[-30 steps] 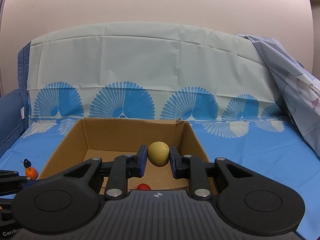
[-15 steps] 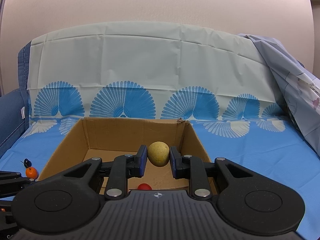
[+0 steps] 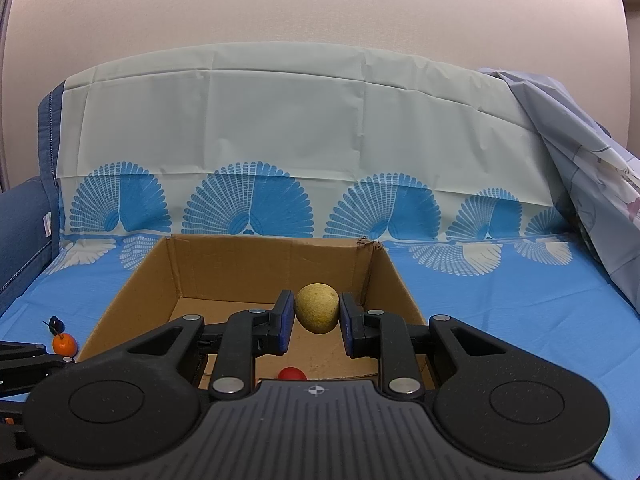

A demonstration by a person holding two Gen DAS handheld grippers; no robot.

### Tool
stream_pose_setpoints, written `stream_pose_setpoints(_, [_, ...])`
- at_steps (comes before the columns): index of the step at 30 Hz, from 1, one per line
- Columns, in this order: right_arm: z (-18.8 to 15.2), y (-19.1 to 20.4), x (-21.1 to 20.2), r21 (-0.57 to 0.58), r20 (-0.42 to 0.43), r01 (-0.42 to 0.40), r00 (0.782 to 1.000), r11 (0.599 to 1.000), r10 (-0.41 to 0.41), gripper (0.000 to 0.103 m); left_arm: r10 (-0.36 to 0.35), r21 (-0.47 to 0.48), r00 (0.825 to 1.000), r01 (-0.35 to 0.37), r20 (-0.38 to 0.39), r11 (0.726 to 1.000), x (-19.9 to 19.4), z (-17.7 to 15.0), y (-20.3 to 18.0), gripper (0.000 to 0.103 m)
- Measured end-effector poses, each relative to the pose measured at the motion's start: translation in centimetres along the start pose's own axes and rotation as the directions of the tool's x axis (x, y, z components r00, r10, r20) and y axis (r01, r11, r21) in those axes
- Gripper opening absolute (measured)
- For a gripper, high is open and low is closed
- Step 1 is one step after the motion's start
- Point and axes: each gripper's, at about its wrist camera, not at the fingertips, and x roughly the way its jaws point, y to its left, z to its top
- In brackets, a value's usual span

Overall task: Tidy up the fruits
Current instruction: 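Lower the held black cherry and yellow-green fruit into the box, then open both tools to release the fruits into the box, then move both tools back toward the remaining fruit beside the box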

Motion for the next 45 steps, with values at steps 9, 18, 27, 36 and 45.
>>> stream_pose_setpoints(9, [0.1, 0.0, 0.1, -0.005, -0.002, -0.003, 1.000, 1.000, 0.003, 0.025, 0.000, 0.001, 1.000, 0.000, 0.000, 1.000, 0.0, 0.0, 0.0, 0.027])
stream_pose_setpoints(18, [0.1, 0.1, 0.0, -0.003, 0.006, 0.027, 1.000, 1.000, -0.027, 0.047, -0.001, -0.003, 1.000, 0.001, 0.001, 1.000, 0.1, 0.1, -0.3, 0.045])
stream_pose_setpoints(27, [0.2, 0.2, -0.4, 0.011, 0.017, 0.037, 0.999, 0.999, -0.037, 0.047, 0.042, 0.076, 0.996, -0.048, 0.078, 0.996, -1.1, -0.6, -1.2, 0.041])
stream_pose_setpoints(36, [0.2, 1.2, -1.5, 0.054, 0.038, 0.041, 0.998, 0.998, -0.043, 0.047, -0.028, 0.179, 0.997, 0.015, 0.071, 0.984, -5.2, -0.3, -0.1, 0.032])
stream_pose_setpoints(45, [0.4, 3.8, -3.4, 0.061, 0.083, -0.050, 0.996, 0.997, 0.045, 0.042, 0.065, 0.271, 0.993, -0.091, 0.104, 0.958, -12.6, 3.6, 6.8, 0.032])
